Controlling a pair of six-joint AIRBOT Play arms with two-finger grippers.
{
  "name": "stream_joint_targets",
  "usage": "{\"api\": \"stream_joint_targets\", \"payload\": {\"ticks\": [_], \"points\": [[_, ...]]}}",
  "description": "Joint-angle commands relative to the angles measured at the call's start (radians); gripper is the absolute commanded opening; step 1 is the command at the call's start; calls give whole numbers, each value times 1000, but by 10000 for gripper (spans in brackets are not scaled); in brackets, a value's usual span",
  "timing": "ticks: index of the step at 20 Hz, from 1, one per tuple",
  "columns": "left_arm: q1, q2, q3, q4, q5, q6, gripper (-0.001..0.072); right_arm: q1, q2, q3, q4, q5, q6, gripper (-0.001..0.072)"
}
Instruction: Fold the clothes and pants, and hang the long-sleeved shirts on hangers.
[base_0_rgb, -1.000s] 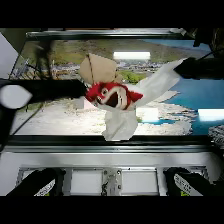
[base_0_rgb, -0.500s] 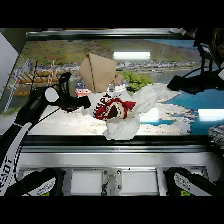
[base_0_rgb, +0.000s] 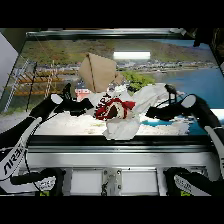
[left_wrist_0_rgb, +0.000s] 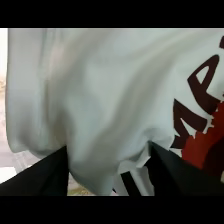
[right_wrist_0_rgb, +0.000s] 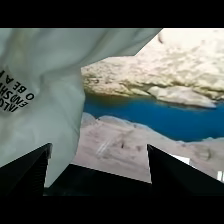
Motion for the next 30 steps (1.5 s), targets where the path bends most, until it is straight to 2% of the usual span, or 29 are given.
{"api": "stream_joint_targets", "payload": {"ticks": [1, 2, 3, 4, 5, 6, 7, 8, 9, 11, 14, 17, 19, 22, 25, 28, 30], "points": [[-2, -43, 31, -66, 14, 31, 423, 137, -72, -92, 67, -122, 0, 659], [-2, -43, 45, -66, 14, 31, 422, 175, -100, -92, 80, -156, 0, 659], [-2, -43, 58, -61, 12, 31, 362, 202, -124, -92, 98, -190, 1, 659], [-2, -43, 71, -52, 6, 32, 74, 221, -148, -92, 126, -218, 0, 659], [-2, -43, 81, -35, 5, 31, 21, 231, -166, -91, 147, -236, 0, 658], [-1, -43, 87, -31, 2, 31, 21, 236, -180, -91, 157, -245, 0, 654], [4, -43, 91, -33, -7, 31, 21, 236, -187, -90, 157, -245, 0, 488], [10, -43, 97, -32, -20, 31, 20, 235, -186, -87, 146, -248, 0, 186], [15, -40, 110, -31, -40, 31, 20, 230, -180, -77, 128, -247, 0, 22], [41, 11, 163, -31, -84, 33, 20, 189, -138, 0, 23, -169, 1, 23], [79, 179, 346, -32, -153, 53, 20, 80, -5, 284, -219, 87, 0, 22], [64, 356, 575, -32, -214, 82, 20, -6, 137, 644, -288, 245, 0, 22], [36, 458, 692, -31, -210, 100, 20, -23, 211, 832, -287, 238, 1, 22], [-15, 575, 799, -1, -198, 102, 20, -22, 300, 1015, -277, 153, 13, 22], [-82, 652, 838, 157, -165, 89, 20, -22, 360, 1049, -276, 49, 57, 22], [-121, 675, 832, 327, -175, 9, 20, -22, 343, 1048, -254, 51, 83, 21], [-127, 650, 788, 374, -187, -21, 20, -18, 279, 1047, -204, 80, 82, 22]]}}
